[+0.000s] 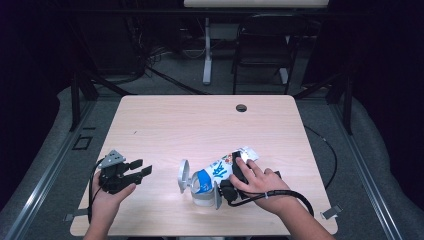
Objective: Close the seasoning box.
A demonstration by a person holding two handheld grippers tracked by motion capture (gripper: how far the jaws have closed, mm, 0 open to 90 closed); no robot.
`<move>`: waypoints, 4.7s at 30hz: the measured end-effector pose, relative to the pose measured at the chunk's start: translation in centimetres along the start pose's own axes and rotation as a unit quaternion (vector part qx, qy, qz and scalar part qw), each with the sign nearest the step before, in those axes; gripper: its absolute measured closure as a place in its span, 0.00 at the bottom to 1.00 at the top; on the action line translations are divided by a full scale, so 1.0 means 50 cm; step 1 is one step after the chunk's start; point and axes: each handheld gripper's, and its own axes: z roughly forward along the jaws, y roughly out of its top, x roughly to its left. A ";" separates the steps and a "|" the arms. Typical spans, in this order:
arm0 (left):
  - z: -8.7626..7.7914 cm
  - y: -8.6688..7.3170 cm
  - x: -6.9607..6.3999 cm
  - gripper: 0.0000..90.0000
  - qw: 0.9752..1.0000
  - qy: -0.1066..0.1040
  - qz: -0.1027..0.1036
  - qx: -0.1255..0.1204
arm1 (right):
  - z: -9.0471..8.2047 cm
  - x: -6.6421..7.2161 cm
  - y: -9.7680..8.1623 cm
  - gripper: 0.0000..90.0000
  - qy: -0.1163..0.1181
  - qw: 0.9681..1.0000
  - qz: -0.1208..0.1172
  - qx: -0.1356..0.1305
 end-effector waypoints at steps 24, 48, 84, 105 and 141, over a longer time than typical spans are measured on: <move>0.003 -0.003 0.003 0.57 1.000 0.001 -0.003 0.000 | 0.001 0.000 -0.002 0.55 -0.001 1.000 -0.004 -0.006; 0.002 -0.004 0.006 0.57 1.000 0.002 -0.005 0.001 | -0.002 -0.002 -0.001 0.57 -0.006 1.000 -0.013 -0.002; 0.002 -0.006 0.008 0.57 1.000 0.004 -0.009 0.000 | -0.005 0.000 -0.002 0.61 -0.014 1.000 -0.021 -0.005; 0.000 -0.006 0.010 0.57 1.000 0.005 -0.010 0.000 | -0.011 -0.004 0.000 0.63 -0.017 0.999 -0.031 0.000; 0.002 -0.009 0.014 0.57 1.000 0.006 -0.013 0.002 | -0.010 0.002 -0.001 0.65 -0.019 0.999 -0.032 -0.010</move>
